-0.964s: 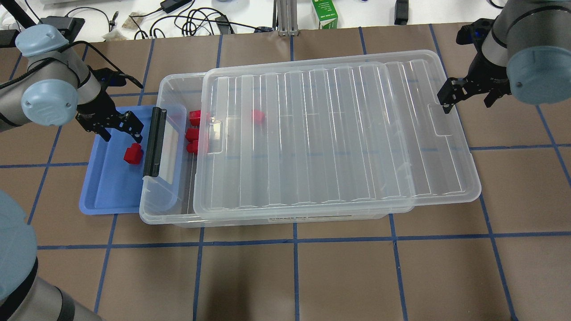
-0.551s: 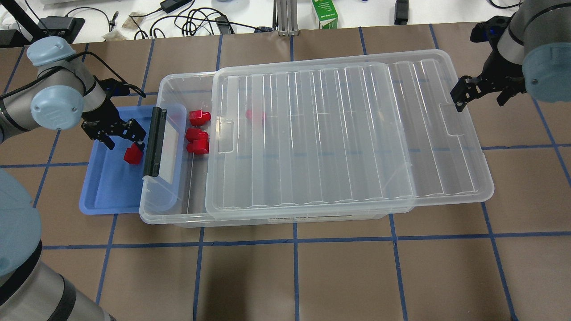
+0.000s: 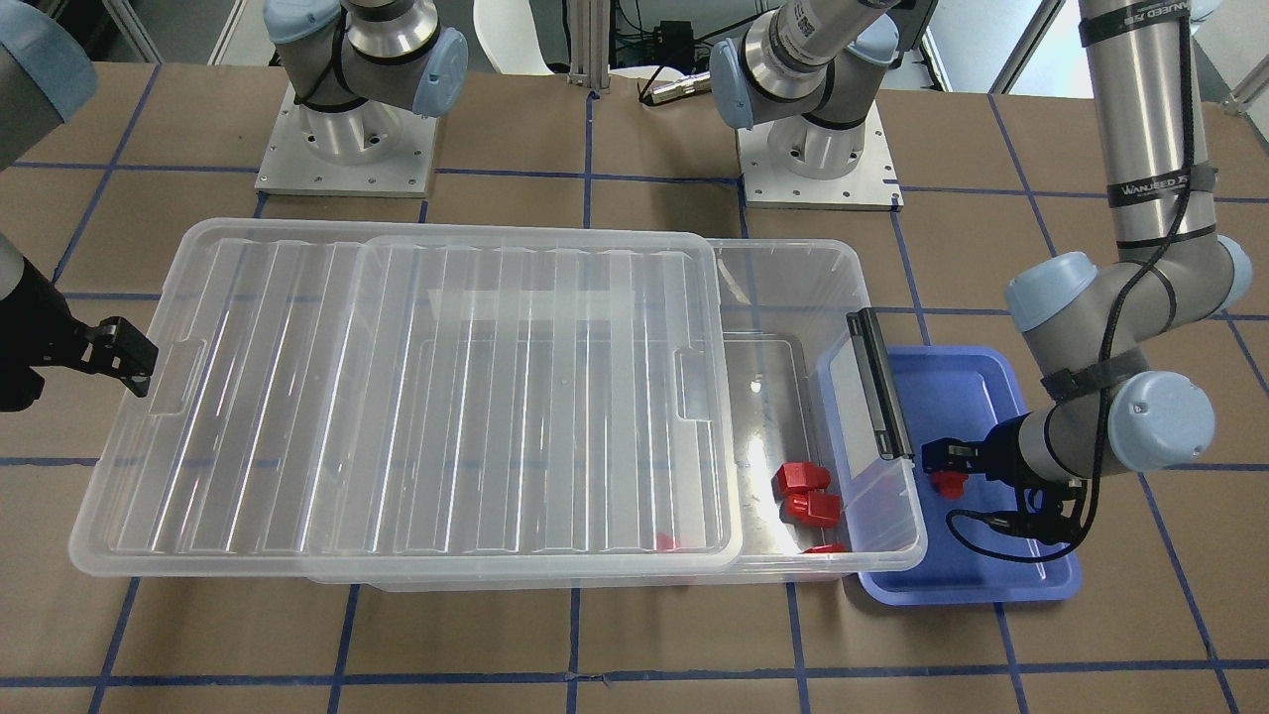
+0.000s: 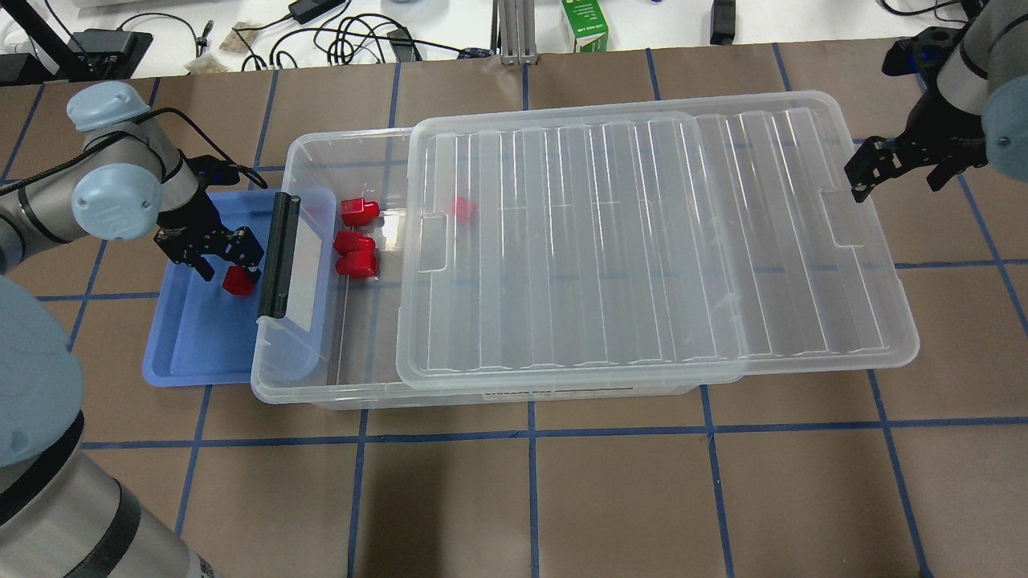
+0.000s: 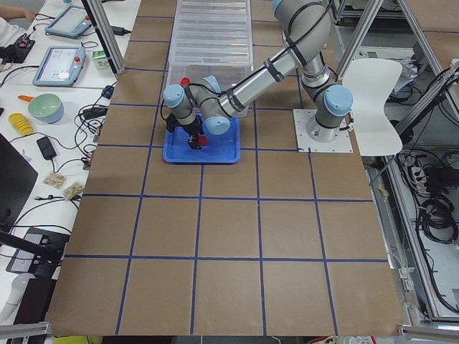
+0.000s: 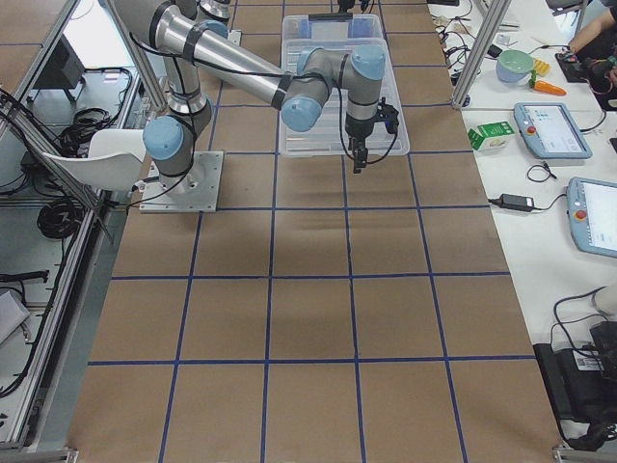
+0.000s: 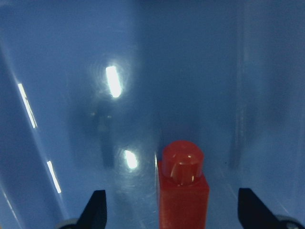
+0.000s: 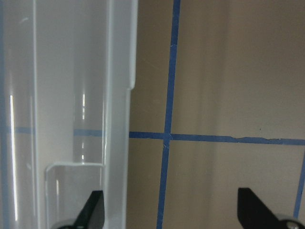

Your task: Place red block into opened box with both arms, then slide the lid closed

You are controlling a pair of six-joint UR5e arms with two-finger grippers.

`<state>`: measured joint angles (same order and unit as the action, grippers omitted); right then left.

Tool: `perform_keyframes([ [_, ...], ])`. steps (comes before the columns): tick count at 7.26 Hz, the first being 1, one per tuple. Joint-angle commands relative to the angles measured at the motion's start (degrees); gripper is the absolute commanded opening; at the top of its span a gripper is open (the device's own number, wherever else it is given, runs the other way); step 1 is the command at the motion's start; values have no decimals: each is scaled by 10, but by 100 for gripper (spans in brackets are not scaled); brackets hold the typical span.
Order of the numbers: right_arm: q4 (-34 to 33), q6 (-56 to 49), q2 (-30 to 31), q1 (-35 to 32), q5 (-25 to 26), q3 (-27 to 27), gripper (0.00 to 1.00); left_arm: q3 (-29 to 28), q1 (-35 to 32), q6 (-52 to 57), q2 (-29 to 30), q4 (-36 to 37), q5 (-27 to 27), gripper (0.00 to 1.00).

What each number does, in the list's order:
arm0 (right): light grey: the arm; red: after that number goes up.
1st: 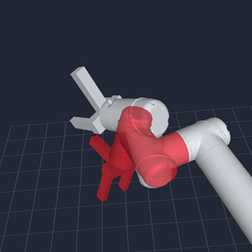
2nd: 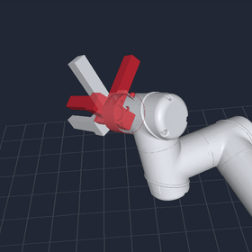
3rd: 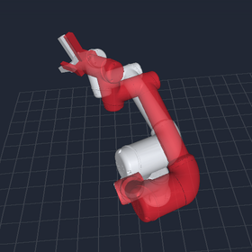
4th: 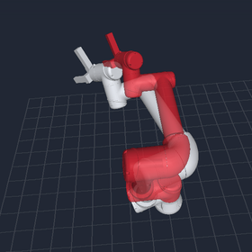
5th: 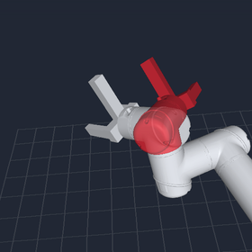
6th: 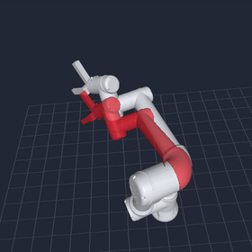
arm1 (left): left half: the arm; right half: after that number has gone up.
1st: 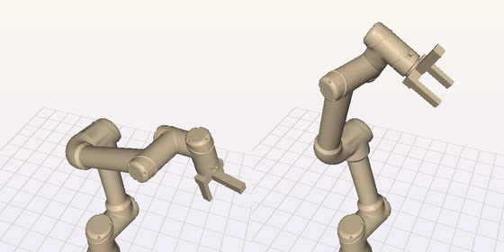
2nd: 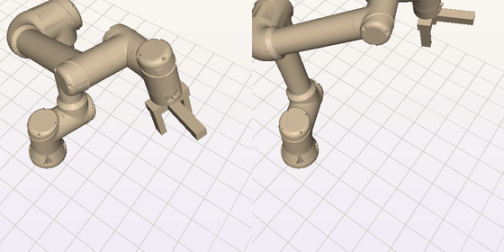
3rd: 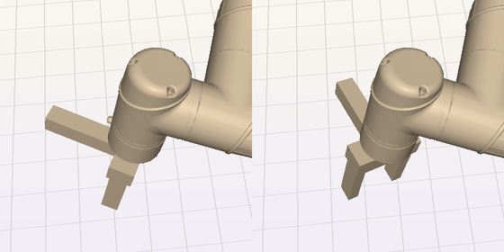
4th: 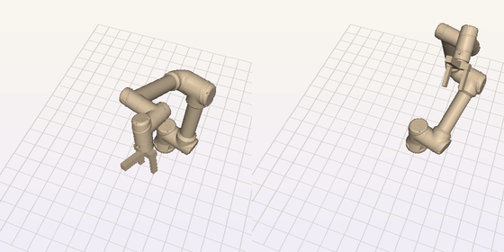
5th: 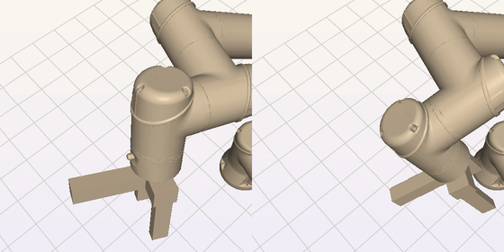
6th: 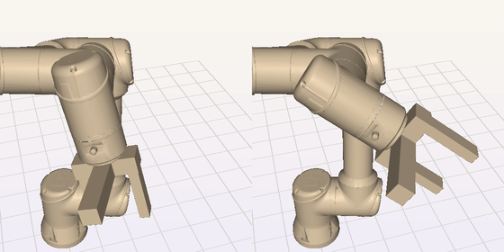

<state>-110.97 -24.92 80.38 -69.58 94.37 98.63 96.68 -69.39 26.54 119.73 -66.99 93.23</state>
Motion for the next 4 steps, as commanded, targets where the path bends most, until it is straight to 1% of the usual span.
perform_keyframes([
  [1,2,-8,0,16,2,0,97,0,-1,-1,2,-1,0,30],
  [2,3,-29,0,35,-1,-1,97,0,-1,-1,2,-3,0,0],
  [4,3,-43,0,44,-3,0,97,-3,-1,-1,-4,-9,0,0],
])
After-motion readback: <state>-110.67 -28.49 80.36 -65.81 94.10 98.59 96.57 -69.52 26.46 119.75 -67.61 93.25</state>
